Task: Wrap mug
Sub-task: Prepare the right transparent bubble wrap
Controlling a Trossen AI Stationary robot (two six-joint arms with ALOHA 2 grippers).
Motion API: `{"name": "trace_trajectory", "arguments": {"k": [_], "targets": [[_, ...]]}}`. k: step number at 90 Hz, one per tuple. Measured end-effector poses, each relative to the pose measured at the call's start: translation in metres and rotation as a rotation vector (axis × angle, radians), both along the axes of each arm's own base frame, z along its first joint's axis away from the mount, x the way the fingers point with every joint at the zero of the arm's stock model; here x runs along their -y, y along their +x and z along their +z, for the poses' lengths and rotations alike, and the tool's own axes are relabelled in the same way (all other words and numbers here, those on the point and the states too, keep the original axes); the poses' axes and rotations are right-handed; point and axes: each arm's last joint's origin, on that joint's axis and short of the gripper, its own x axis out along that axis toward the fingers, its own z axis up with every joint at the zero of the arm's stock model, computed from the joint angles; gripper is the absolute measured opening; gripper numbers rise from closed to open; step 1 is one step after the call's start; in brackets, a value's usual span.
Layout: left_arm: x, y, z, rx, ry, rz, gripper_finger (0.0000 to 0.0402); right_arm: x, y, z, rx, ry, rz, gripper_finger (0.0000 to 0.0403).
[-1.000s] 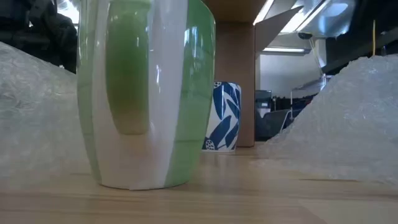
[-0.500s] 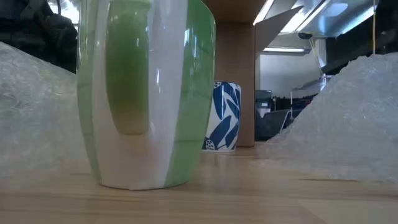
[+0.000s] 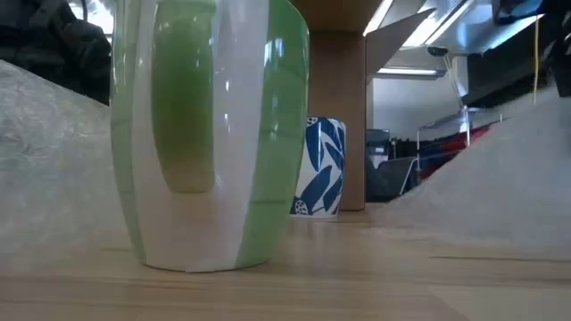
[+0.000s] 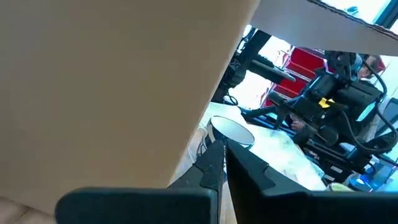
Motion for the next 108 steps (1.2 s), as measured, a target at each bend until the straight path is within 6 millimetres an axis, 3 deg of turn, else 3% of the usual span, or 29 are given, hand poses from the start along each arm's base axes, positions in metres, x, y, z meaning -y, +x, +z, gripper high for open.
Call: {"name": "trace_trajectory", "arguments": {"k": [5, 9, 21, 29, 45, 69, 82, 93, 108], "targets": [[0.0, 0.0, 0.0, 0.0, -0.001, 0.0, 0.0, 0.003, -0.004, 0.012, -0.013, 0.003, -0.005, 0.0039], [0.0, 0.0, 0.0, 0.0, -0.001, 0.001, 0.0, 0.004, -0.008, 0.024, -0.008, 0.001, -0.014, 0.0017], [0.0, 0.0, 0.0, 0.0, -0.001, 0.001, 0.0, 0.011, -0.03, 0.066, 0.117, -0.09, -0.112, 0.0019], [0.0, 0.0, 0.0, 0.0, -0.001, 0.008, 0.0, 0.02, -0.048, 0.08, 0.189, -0.148, -0.21, 0.0007], [0.0, 0.0, 0.0, 0.0, -0.001, 0.011, 0.0, 0.026, -0.07, 0.055, 0.173, -0.241, -0.359, 0.0015], [0.0, 0.0, 0.0, -0.001, 0.002, 0.016, 0.0, 0.047, -0.084, -0.019, 0.163, -0.225, -0.563, 0.0025], [0.0, 0.0, 0.0, -0.002, -0.001, 0.012, 0.0, 0.057, -0.096, -0.043, 0.022, -0.19, -0.644, 0.007], [0.0, 0.0, 0.0, -0.001, -0.001, 0.011, 0.0, 0.057, -0.099, -0.038, -0.043, -0.198, -0.651, 0.0131], [0.0, 0.0, 0.0, -0.001, -0.001, 0.01, 0.0, 0.043, -0.089, 0.008, 0.003, -0.094, -0.544, 0.0206]]}}
